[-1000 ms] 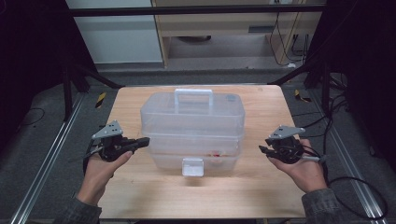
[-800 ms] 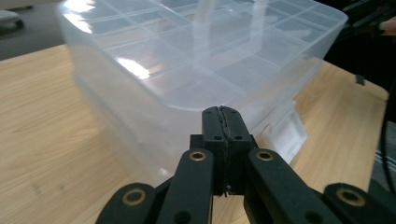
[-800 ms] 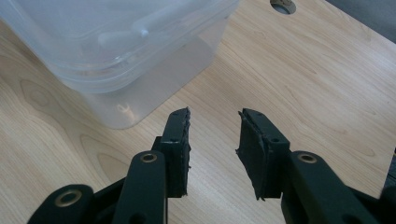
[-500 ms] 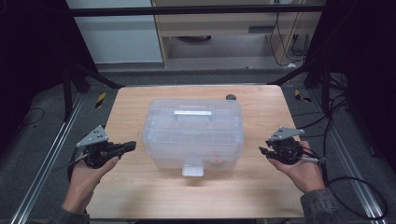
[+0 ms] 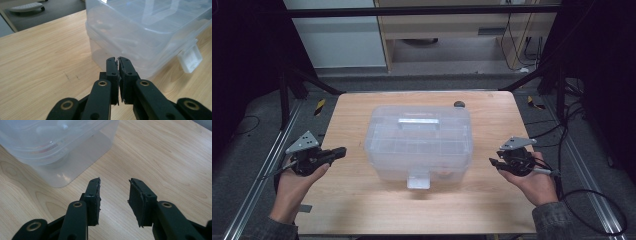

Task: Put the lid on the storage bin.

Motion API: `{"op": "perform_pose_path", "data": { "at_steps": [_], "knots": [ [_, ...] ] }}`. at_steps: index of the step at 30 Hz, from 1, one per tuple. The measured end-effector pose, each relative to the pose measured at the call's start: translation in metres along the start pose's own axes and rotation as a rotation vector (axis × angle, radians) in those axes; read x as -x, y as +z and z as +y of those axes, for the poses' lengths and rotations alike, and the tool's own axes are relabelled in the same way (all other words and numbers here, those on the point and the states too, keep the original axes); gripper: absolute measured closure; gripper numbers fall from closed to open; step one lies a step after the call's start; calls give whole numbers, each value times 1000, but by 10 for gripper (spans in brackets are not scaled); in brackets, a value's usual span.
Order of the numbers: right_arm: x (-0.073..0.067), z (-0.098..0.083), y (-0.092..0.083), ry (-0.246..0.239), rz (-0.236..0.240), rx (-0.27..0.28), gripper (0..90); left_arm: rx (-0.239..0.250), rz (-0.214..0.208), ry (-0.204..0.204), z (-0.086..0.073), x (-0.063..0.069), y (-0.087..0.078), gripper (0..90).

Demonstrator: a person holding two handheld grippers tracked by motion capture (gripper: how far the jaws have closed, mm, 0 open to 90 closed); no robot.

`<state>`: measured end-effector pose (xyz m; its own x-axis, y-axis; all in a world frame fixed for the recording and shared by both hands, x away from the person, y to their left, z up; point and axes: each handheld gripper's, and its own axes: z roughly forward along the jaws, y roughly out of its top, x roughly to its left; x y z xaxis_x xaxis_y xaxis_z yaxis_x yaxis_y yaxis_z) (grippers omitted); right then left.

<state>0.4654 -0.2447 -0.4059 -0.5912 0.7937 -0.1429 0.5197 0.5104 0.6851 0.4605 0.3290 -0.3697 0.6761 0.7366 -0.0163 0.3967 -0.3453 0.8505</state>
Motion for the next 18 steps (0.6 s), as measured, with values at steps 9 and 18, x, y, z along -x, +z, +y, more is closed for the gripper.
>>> {"op": "perform_pose_path", "data": {
  "at_steps": [9,18],
  "knots": [
    [3,-1,5,22,-11,-5,518,-21,108,21,-4,-17,7,523],
    [8,0,19,97,-88,-8,253,-124,167,-11,-15,-40,31,117]
  ]
}}
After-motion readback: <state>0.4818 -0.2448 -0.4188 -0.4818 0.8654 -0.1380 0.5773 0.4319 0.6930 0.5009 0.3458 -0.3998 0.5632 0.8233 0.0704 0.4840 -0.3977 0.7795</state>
